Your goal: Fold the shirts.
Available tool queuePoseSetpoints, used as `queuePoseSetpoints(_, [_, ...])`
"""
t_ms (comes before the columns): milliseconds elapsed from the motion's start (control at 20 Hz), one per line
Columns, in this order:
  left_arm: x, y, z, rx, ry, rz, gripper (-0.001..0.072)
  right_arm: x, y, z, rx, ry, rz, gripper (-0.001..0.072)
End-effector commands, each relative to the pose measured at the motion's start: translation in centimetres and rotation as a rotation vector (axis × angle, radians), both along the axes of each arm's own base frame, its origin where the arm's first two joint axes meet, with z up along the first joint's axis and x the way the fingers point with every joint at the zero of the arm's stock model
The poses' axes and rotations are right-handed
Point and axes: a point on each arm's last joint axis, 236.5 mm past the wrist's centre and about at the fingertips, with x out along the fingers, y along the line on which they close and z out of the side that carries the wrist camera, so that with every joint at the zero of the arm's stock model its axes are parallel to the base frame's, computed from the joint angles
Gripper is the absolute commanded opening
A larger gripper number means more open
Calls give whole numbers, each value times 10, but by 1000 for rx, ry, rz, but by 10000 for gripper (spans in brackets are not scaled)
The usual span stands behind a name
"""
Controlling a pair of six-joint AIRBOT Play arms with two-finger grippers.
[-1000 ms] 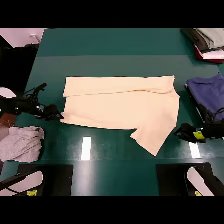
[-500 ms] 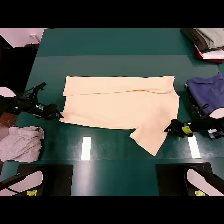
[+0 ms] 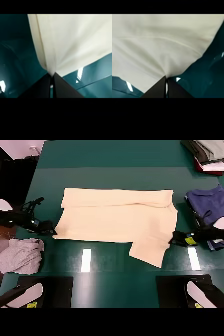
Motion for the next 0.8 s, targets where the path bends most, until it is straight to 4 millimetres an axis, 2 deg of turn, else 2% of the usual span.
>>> queuePoseSetpoints(0, [-31,7,28,59,7,-28,31,-52,-20,25,-128,59,40,15])
queuePoseSetpoints(100, [-44,2,40,47,18,-26,31,-48,-19,41,-148,-40,-7,15])
queuePoseSetpoints(200, [-39,-1,41,33,2,-16,31,-35,-11,53,-130,-146,-19,15])
queuePoseSetpoints(350, [-8,-6,45,6,-113,42,31,3,-5,82,-104,-308,-50,15])
queuePoseSetpoints(450, [11,-7,49,-6,-183,79,31,25,-4,95,-105,-329,-31,15])
queuePoseSetpoints(650, [41,1,54,14,-293,140,31,72,11,95,-100,-316,57,15])
queuePoseSetpoints(750, [49,3,52,12,-281,141,31,95,15,93,-96,-310,69,15])
